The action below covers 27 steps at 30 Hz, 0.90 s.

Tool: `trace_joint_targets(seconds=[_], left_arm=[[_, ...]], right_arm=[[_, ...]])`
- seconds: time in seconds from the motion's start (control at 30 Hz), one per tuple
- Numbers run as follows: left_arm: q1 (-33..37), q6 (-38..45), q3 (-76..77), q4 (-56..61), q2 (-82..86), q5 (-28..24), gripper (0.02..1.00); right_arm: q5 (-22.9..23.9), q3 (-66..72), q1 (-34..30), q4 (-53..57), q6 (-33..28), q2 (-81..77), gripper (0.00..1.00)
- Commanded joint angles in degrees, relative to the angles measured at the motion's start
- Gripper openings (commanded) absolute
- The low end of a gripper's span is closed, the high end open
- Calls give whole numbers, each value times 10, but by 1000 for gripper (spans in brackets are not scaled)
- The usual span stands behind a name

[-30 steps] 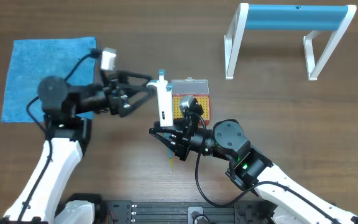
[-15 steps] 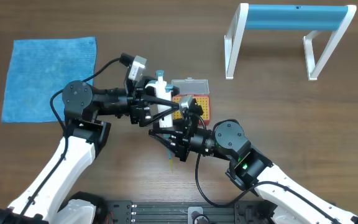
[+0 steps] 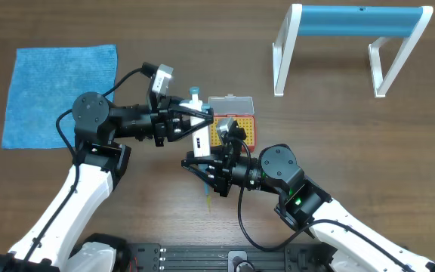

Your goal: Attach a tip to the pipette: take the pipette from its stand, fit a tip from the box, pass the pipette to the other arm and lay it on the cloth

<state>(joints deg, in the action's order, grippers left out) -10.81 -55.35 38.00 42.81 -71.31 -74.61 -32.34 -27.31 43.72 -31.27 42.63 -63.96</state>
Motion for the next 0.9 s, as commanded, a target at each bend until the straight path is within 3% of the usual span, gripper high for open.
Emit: trace_joint_targets(seconds=[0.03,0.07,0.17,0.23,0.33,0.47,0.63,0.8,0.87,0.9], left_arm=[[3,4,9,-4,-7,32,31],[3,4,9,-4,-7,42,29],[8,19,9,-4,-7,59,31],[22,19,9,-4,-7,58,31],[48,19,9,-5,-7,45,31],[80,19,9,-27,-7,21,29],[141,19,9,-79,-7,30,31],[223,64,8,-169,-7,156,31],[236,133,8,-247,-7,192,29],[237,184,8,-318,-7,239,31]], right_arm=[[2,-2,2,-10,-13,6,404],[2,-2,2,-10,-13,6,752],[24,-2,2,-9,-13,6,759],[15,-2,-10,-9,-13,7,759],[-69,-2,-57,-4,-5,8,761],[-100,-2,-163,12,4,8,761],[-181,-2,-285,12,14,9,763],[-203,-2,-318,12,39,16,763],[-203,-2,-318,12,43,19,763],[-203,-2,-318,12,43,19,763]])
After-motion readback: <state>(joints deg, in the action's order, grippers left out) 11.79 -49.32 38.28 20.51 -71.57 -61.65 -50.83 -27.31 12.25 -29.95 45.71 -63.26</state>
